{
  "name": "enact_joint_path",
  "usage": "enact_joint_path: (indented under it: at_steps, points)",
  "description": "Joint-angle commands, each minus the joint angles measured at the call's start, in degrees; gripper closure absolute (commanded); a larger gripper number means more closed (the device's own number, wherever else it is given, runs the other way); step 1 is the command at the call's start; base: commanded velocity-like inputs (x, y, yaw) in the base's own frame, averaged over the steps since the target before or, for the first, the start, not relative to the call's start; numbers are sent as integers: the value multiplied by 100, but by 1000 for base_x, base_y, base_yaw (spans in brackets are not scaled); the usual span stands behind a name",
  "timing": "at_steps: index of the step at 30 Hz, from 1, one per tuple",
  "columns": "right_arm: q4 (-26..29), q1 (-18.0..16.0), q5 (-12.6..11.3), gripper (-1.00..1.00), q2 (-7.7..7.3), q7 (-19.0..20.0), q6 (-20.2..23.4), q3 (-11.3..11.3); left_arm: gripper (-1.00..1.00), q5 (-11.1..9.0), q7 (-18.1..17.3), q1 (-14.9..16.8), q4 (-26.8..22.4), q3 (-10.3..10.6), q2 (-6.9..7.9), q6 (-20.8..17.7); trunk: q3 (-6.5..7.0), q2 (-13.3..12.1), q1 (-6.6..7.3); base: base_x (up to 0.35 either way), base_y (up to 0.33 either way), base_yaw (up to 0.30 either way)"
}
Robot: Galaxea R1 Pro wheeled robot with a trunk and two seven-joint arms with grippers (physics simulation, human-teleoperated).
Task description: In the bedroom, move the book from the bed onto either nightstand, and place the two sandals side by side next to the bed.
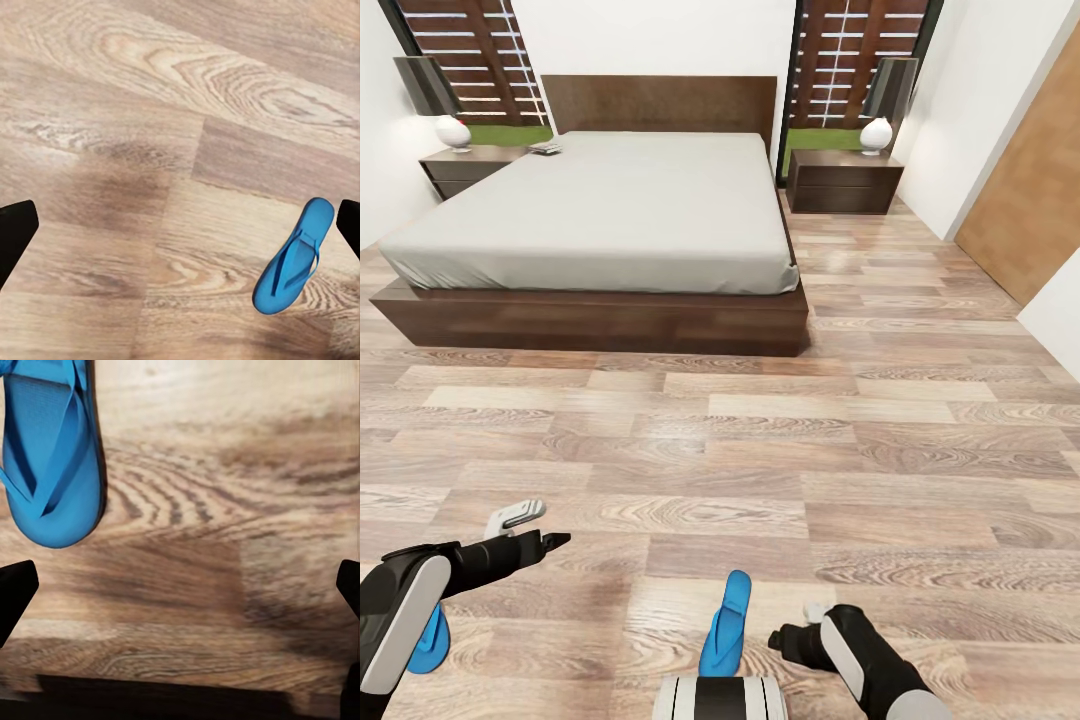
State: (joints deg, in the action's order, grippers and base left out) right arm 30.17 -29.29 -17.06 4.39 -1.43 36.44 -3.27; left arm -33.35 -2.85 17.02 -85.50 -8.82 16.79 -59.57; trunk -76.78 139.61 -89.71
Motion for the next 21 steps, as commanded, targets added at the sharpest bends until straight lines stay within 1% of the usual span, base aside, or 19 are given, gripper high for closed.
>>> enact_joint_path:
  at_steps: [1, 6, 11, 12, 15, 21]
  points:
    - [19, -4, -5, -100, -4, -15, 25, -30, -100, 21, -30, 3, -3, -6, 0, -25, -4, 2, 1, 0, 0, 0]
    - [69, -47, 89, -100, -7, -20, 44, -58, -100, 21, -32, 3, -7, -6, 0, -21, -4, 2, 1, 0, 0, 0]
    - [102, -143, 282, -100, -3, -23, 253, -71, -100, 20, -26, 3, -9, -6, 0, -15, -4, 2, 1, 0, 0, 0]
    - [102, -143, 282, -100, -3, -23, 253, -71, -100, 20, -26, 3, -9, -6, 0, -15, -4, 2, 1, 0, 0, 0]
    - [110, -188, 383, -100, 2, -25, 350, -75, -100, 21, -22, 3, -10, -7, 0, 2, -4, 2, 1, 0, 0, 0]
    - [124, -260, 459, -100, -5, -33, 425, -75, -100, 21, -18, -3, -10, -6, -5, 98, -4, 2, 1, 0, 0, 0]
